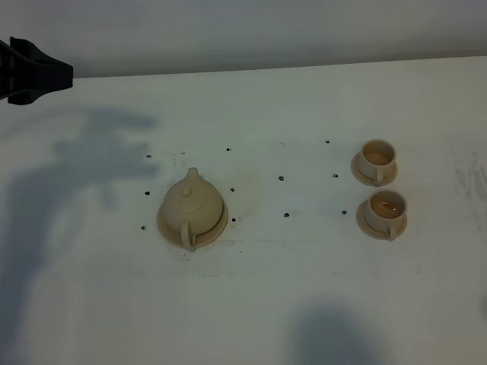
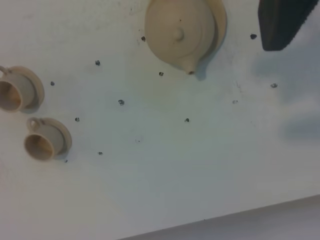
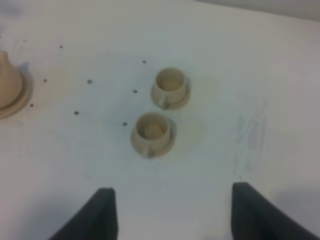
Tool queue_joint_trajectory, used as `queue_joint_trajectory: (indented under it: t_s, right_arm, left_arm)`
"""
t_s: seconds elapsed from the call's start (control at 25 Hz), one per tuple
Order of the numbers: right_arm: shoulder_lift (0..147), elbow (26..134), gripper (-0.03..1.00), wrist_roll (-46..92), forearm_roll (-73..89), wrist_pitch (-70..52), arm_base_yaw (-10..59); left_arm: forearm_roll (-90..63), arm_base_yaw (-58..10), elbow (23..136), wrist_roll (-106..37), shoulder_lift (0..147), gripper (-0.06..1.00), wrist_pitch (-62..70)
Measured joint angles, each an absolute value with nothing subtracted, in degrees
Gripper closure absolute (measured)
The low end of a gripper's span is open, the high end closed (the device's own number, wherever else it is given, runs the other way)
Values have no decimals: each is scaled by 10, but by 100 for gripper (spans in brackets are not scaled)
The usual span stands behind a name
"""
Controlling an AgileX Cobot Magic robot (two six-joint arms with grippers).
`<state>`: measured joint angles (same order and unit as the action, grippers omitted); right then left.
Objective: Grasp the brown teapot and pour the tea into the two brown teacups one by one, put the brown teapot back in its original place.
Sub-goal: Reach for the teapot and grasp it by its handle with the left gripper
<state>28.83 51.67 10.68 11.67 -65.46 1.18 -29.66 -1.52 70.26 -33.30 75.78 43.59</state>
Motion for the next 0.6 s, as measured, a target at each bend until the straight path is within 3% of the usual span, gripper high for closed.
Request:
queue_joint_trajectory:
  t_s: [0.6]
  right_arm:
    - [57, 335, 47, 87, 111, -662, 12]
  left_arm:
    - [-296, -15, 703, -333, 758, 52, 437]
